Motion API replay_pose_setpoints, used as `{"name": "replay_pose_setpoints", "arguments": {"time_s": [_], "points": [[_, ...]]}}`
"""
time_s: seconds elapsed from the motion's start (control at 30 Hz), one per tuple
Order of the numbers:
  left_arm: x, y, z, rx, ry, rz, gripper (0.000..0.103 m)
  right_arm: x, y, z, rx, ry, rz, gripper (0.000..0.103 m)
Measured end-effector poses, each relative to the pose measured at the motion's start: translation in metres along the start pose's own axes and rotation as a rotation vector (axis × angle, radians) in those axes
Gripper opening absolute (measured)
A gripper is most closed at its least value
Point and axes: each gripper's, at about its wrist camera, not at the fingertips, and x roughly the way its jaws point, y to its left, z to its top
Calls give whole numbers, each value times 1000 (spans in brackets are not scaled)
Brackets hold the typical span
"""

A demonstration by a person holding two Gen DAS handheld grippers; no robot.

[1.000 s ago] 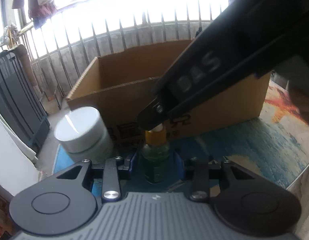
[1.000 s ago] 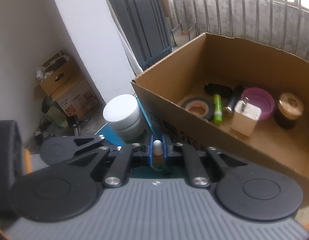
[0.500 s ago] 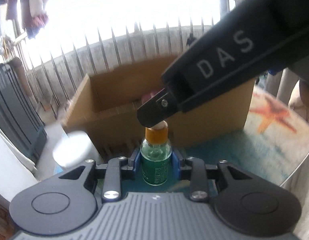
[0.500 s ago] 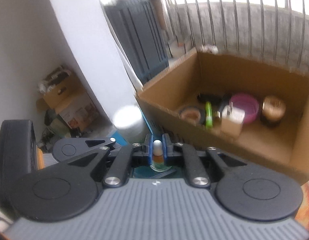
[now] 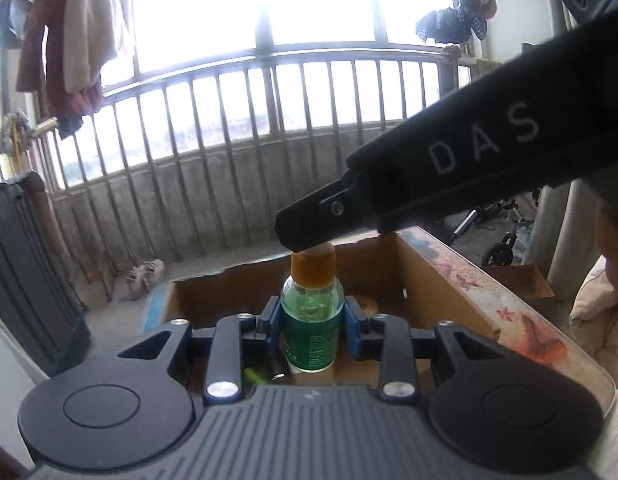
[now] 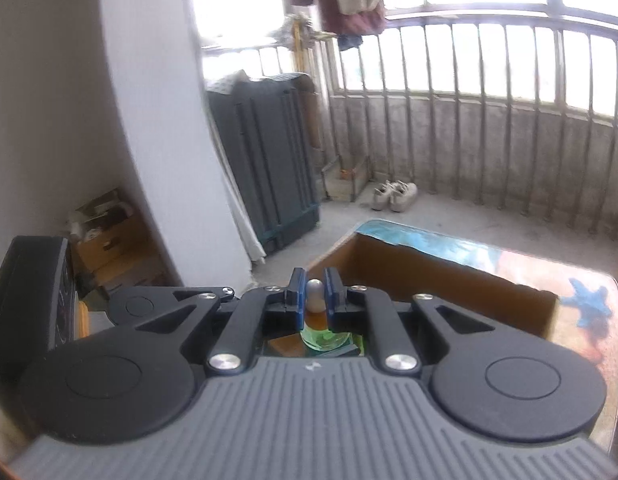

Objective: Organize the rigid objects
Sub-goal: 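Carry the dropper bottle into the box and open the right tool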

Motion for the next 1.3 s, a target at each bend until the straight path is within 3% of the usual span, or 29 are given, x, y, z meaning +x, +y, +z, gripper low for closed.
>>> {"name": "replay_pose_setpoints", "arguments": {"time_s": [0.27,0.6,1.07,1.23,1.3], "points": [[72,0,-11,-69,161,-120,33,41,-73,-31,139,103,-14,9],[114,7,-24,-151,308,-200,35,85,-109,-67,237,211,5,9],[107,12,-17,-161,326,-196,46,109,-118,-82,304,299,19,14],[92,15,-13,-156,293,-189,50,91,-115,-75,338,246,13,34],[80,16,-10,-149,263,-184,57,76,-110,-72,345,211,1,43]]}}
